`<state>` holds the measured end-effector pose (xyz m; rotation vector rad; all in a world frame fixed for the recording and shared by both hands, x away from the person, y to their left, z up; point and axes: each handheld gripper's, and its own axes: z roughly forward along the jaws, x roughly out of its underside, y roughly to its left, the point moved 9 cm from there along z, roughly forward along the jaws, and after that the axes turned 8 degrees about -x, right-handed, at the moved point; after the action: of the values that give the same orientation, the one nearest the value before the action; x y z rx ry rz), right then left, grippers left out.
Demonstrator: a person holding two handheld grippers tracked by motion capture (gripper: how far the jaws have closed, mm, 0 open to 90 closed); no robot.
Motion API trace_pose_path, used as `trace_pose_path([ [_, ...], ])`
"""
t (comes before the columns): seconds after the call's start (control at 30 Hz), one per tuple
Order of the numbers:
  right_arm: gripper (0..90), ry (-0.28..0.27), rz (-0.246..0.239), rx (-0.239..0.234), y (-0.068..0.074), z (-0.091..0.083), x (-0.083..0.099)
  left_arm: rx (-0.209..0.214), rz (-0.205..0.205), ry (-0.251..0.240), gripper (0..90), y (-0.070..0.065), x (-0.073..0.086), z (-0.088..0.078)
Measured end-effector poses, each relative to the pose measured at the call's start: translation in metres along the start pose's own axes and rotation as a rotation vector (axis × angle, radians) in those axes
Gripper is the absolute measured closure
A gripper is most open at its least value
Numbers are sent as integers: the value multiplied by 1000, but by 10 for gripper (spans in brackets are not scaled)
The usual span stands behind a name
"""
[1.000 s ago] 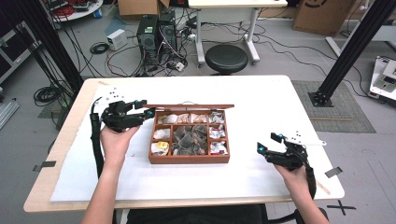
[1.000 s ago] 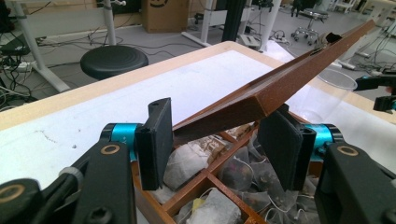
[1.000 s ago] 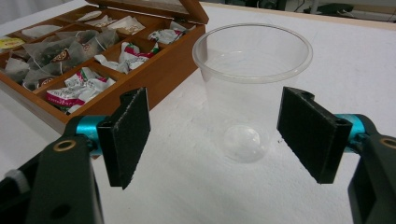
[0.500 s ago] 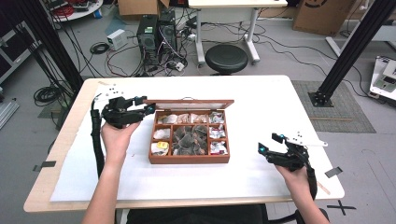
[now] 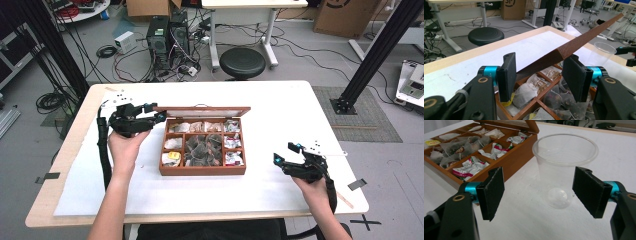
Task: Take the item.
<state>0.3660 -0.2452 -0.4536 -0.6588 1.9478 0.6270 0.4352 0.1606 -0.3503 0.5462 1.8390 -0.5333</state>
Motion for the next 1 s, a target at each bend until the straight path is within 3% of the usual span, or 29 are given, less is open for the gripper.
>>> trace_pose_path([
  [0.3, 273, 0, -13, -52, 17, 14, -6, 0, -5, -1, 451, 0, -1, 1],
  [0.43, 294, -1, -51, -76, 28, 20, -12, 2, -8, -1, 450, 1, -1, 1],
  [0.53, 294, 6, -71, -84, 33, 23, -12, 1, -7, 0, 450, 1, -1, 1],
  [0.87, 294, 1, -68, -86, 36, 19, -12, 1, -10, -1, 449, 1, -1, 1],
  [1.0, 294, -1, -97, -100, 44, 20, -14, 2, -12, 0, 449, 0, -1, 1],
])
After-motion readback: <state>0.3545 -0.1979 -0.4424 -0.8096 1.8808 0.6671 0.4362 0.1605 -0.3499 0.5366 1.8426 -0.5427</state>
